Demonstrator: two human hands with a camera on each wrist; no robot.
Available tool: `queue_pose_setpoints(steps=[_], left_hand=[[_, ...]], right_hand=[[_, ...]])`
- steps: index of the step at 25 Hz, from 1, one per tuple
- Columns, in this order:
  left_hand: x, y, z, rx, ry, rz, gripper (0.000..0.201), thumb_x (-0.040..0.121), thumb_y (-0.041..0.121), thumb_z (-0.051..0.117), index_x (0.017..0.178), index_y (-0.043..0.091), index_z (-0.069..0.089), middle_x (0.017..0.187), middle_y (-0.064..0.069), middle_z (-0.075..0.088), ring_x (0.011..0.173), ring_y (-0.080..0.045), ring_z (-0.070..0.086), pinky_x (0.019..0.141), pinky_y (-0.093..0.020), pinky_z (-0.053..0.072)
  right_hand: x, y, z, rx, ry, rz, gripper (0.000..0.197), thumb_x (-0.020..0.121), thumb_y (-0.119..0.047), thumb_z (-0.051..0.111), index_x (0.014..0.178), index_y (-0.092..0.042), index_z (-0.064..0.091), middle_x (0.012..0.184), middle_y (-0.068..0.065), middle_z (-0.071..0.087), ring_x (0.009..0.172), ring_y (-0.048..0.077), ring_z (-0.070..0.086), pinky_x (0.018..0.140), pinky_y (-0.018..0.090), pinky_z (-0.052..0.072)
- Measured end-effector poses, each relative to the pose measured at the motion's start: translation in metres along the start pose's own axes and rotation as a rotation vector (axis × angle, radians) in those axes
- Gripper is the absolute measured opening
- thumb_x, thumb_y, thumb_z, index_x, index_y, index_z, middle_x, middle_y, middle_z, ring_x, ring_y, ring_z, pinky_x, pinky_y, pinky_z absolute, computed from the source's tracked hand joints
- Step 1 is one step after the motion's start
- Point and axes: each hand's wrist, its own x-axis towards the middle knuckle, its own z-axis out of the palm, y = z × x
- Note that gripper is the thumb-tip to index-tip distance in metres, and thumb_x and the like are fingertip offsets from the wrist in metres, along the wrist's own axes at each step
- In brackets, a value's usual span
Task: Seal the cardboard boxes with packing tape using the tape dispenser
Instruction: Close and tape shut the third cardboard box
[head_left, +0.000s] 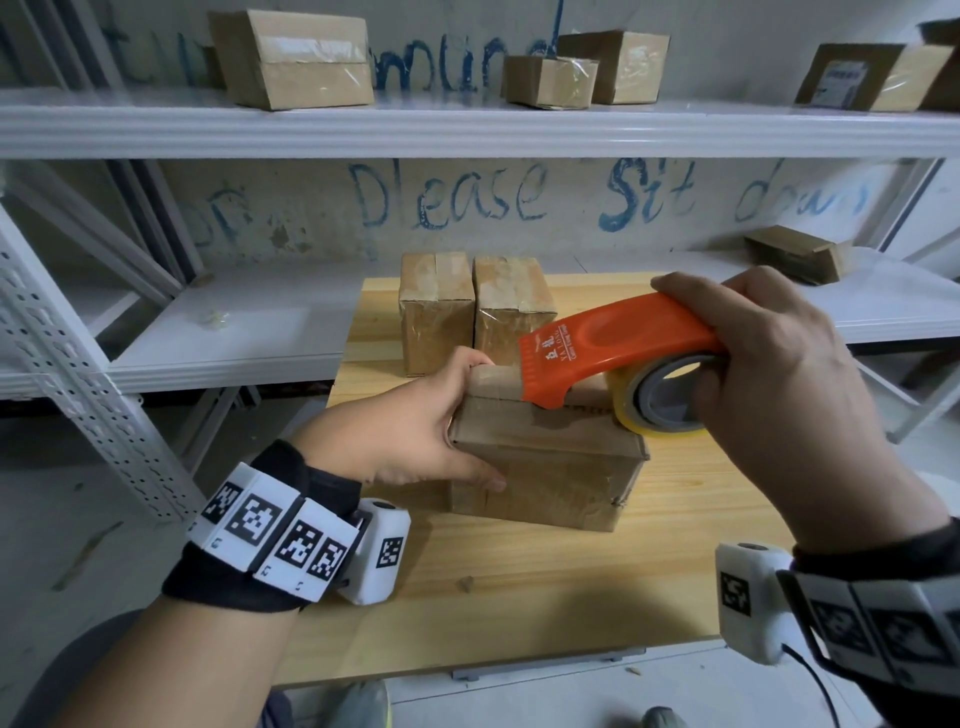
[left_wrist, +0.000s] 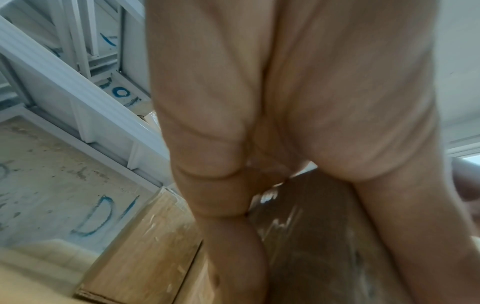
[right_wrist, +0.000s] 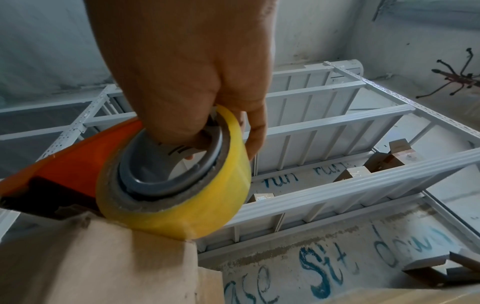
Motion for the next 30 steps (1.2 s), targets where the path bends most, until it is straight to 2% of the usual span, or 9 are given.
queue_pose_setpoints(steps=[6,9,12,14,17,20,23,26,30], left_hand=[[-0.003,0.005,0.002,-0.028,0.095,-0.058,0.109,0.060,0.041,0.095,0.143,0.038,0.024,0.130,0.018,0.054,0.119,-0.002,0.054,0.099,-0.024,0.046],[-0.007,0.009,-0.001,-0.060,0.131,0.001,0.089,0.062,0.052,0.090,0.136,0.051,0.040,0.139,0.029,0.049,0.127,0.007,0.047,0.106,-0.025,0.040],[-0.010,0.011,-0.005,-0.154,0.176,-0.006,0.072,0.074,0.074,0.066,0.138,0.047,0.051,0.146,0.028,0.047,0.135,0.002,0.043,0.117,-0.038,0.033],[-0.008,0.010,-0.004,-0.209,0.209,0.005,0.046,0.088,0.066,0.054,0.129,0.045,0.061,0.132,0.023,0.062,0.126,-0.002,0.055,0.114,-0.042,0.040],[-0.005,0.010,-0.003,-0.227,0.257,-0.018,0.021,0.094,0.051,0.059,0.113,0.049,0.067,0.121,0.020,0.068,0.119,-0.004,0.059,0.108,-0.038,0.044],[-0.005,0.008,-0.003,-0.380,0.212,-0.063,0.017,0.097,0.037,0.061,0.109,0.044,0.072,0.121,0.016,0.068,0.121,-0.004,0.057,0.100,-0.033,0.041],[-0.007,0.008,-0.004,-0.500,0.181,-0.112,0.021,0.100,0.028,0.059,0.106,0.041,0.074,0.122,0.004,0.069,0.121,-0.018,0.060,0.104,-0.049,0.048],[-0.010,0.011,-0.004,-0.528,0.174,-0.128,0.027,0.104,0.027,0.052,0.107,0.041,0.074,0.121,0.012,0.070,0.124,-0.012,0.057,0.109,-0.058,0.043],[-0.009,0.011,-0.004,-0.523,0.203,-0.176,0.033,0.101,0.033,0.055,0.134,0.040,0.056,0.121,0.011,0.062,0.113,0.001,0.052,0.113,-0.043,0.031]], right_hand=[[0.000,0.003,0.002,0.020,0.004,0.020,0.065,0.072,-0.003,0.054,0.134,-0.016,0.060,0.105,0.015,0.056,0.091,0.036,0.053,0.073,0.039,0.044],[0.001,0.007,0.005,0.024,0.008,0.024,0.066,0.070,0.006,0.060,0.133,-0.014,0.061,0.105,0.017,0.056,0.092,0.038,0.054,0.075,0.041,0.047],[0.003,0.010,0.007,0.023,0.020,0.024,0.067,0.069,0.010,0.065,0.131,-0.014,0.062,0.104,0.016,0.056,0.092,0.038,0.054,0.077,0.041,0.046],[0.003,0.009,0.009,0.026,0.027,0.028,0.068,0.068,0.011,0.068,0.131,-0.014,0.063,0.104,0.016,0.056,0.092,0.037,0.054,0.075,0.038,0.044],[0.004,0.005,0.008,0.037,0.021,0.008,0.068,0.066,0.008,0.071,0.130,-0.014,0.063,0.102,0.015,0.056,0.090,0.036,0.053,0.072,0.037,0.043],[0.005,0.002,0.008,0.051,0.022,-0.005,0.067,0.065,0.005,0.070,0.129,-0.015,0.064,0.102,0.015,0.056,0.089,0.036,0.054,0.071,0.043,0.048],[0.005,0.002,0.010,0.061,0.027,-0.015,0.066,0.065,0.004,0.066,0.129,-0.014,0.064,0.103,0.015,0.056,0.089,0.036,0.054,0.073,0.047,0.050],[0.006,0.005,0.011,0.062,0.027,0.005,0.068,0.067,0.011,0.066,0.129,-0.015,0.063,0.104,0.014,0.056,0.091,0.036,0.054,0.075,0.048,0.050],[0.006,0.002,0.012,0.064,0.032,-0.003,0.067,0.068,0.011,0.064,0.129,-0.015,0.064,0.104,0.014,0.055,0.090,0.035,0.054,0.073,0.046,0.050]])
